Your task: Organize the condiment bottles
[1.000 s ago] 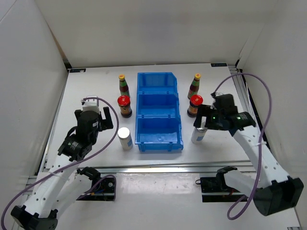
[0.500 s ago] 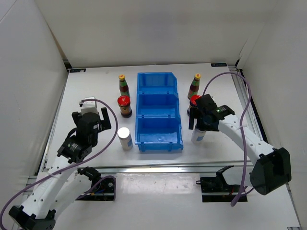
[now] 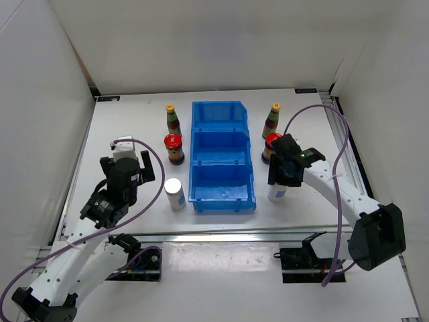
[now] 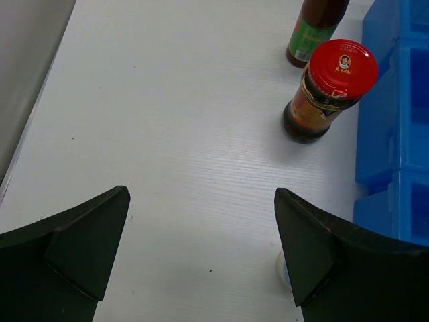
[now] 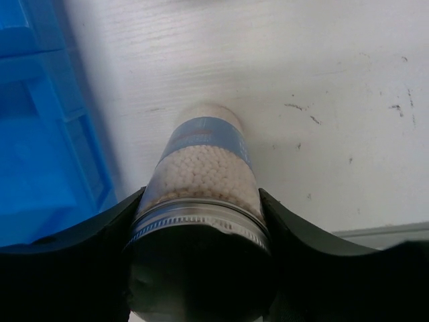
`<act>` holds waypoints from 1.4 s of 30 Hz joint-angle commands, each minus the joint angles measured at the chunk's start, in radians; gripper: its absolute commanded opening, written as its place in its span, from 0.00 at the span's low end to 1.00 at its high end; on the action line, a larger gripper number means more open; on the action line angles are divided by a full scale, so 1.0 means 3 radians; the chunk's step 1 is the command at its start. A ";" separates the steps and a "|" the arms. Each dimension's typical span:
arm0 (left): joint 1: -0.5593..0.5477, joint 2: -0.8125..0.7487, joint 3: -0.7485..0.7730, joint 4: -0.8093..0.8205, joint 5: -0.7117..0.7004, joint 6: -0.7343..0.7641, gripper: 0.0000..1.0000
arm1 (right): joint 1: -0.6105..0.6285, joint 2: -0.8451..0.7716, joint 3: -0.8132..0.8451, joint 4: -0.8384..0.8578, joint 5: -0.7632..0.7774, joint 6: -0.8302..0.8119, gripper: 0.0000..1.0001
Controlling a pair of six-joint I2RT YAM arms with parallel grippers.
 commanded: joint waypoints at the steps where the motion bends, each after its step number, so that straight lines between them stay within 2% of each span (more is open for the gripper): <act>1: -0.0017 -0.0022 0.0089 -0.0007 -0.0091 -0.0023 1.00 | 0.0016 -0.0108 0.0339 -0.0198 0.0096 -0.0008 0.28; 2: -0.0017 -0.0022 0.0089 -0.0007 -0.0091 -0.0023 1.00 | 0.0016 -0.0159 0.0416 -0.0254 0.0147 -0.0039 0.22; 5: -0.0017 0.0009 0.0089 -0.0007 -0.0091 -0.0023 1.00 | 0.0092 -0.0287 0.0834 -0.0449 0.0285 -0.0151 0.14; 9: -0.0017 0.0039 0.0089 -0.0007 -0.0122 -0.0023 1.00 | 0.0209 -0.0318 0.1397 -0.0450 0.0107 -0.0310 0.12; 11: -0.0017 0.0070 0.0089 -0.0007 -0.0091 -0.0023 1.00 | 0.0398 -0.0283 0.1485 -0.0378 0.0015 -0.0387 0.09; 16: -0.0017 0.0101 0.0089 -0.0007 -0.0091 -0.0023 1.00 | 0.0935 0.0018 0.1521 -0.0066 0.0122 -0.0469 0.07; 21: -0.0017 0.0137 0.0089 -0.0007 -0.0091 -0.0023 1.00 | 0.1242 0.0366 0.1398 0.0195 0.0122 -0.0469 0.06; 28: -0.0017 0.0203 0.0089 -0.0007 -0.0060 -0.0023 1.00 | 0.1309 0.0919 0.1270 0.0297 0.0188 -0.0310 0.06; 33: -0.0017 0.0234 0.0089 -0.0007 -0.0030 -0.0023 1.00 | 0.1309 0.1180 0.1158 0.0333 0.0158 -0.0249 0.10; 36: -0.0017 0.0234 0.0089 -0.0007 0.0006 -0.0023 1.00 | 0.1309 0.1251 0.1112 0.0374 0.0158 -0.0218 0.16; 37: -0.0017 0.0234 0.0089 -0.0007 0.0052 -0.0023 1.00 | 0.1309 0.1252 0.1112 0.0374 0.0158 -0.0218 0.31; 39: -0.0017 0.0264 0.0089 -0.0007 0.0113 -0.0023 1.00 | 0.1309 0.1252 0.1112 0.0405 0.0122 -0.0218 0.69; 41: -0.0017 0.0264 0.0089 0.0024 0.0236 0.0012 1.00 | 0.1309 0.1150 0.1157 0.0369 0.0198 -0.0183 1.00; 42: -0.0017 0.0300 0.0089 0.0054 0.0272 0.0012 1.00 | 0.1309 0.1099 0.1158 0.0323 0.0229 -0.0182 1.00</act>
